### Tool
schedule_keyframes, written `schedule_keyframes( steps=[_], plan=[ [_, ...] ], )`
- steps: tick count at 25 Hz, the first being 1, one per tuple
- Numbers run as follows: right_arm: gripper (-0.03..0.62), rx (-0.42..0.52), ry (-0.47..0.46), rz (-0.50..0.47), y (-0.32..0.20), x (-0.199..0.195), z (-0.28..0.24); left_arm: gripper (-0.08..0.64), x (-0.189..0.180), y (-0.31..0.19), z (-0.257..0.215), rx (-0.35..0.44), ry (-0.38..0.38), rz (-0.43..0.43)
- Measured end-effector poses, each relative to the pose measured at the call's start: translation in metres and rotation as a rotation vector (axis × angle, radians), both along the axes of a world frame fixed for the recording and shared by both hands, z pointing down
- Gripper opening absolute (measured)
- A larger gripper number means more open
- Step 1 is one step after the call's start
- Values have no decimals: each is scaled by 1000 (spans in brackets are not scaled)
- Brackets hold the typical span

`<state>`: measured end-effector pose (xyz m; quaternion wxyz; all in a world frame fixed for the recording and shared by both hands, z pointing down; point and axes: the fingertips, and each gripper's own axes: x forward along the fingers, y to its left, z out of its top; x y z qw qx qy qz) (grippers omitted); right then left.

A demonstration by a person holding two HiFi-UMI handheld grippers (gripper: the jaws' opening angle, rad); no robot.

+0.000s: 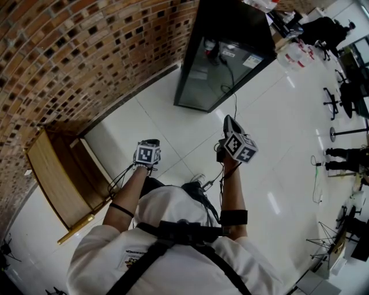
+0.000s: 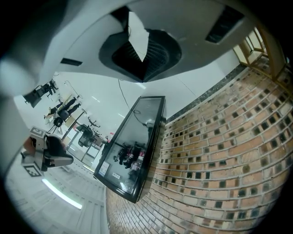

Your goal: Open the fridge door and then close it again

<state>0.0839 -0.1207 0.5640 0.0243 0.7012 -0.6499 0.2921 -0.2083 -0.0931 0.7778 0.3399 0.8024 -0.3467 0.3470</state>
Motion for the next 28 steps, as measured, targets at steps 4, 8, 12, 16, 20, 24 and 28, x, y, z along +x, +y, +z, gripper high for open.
schedule_keyframes(
  steps=[4, 8, 12, 16, 20, 24, 28],
  plan=[
    [12, 1, 6, -3, -2, 0, -1, 0, 1, -2, 0, 6, 0, 2],
    [12, -1, -3, -6, -4, 1, 1, 0, 5, -1, 2, 1, 10, 10],
    [12, -12, 5, -12, -10, 1, 5, 0, 4, -4, 11, -6, 2, -3],
    [12, -23, 13, -28, -23, 0, 14, 2, 6, -13, 24, 2, -3, -6],
    [12, -33, 31, -58, -37, -3, 28, 2, 11, -24, 41, -3, 2, -22],
    [15, -15, 70, -98, -63, -6, 28, 2, 14, -29, 54, -9, 6, -35],
    [57, 26, 163, -174, -106, -8, 8, 3, 19, -40, 64, -9, 16, -56]
  ],
)
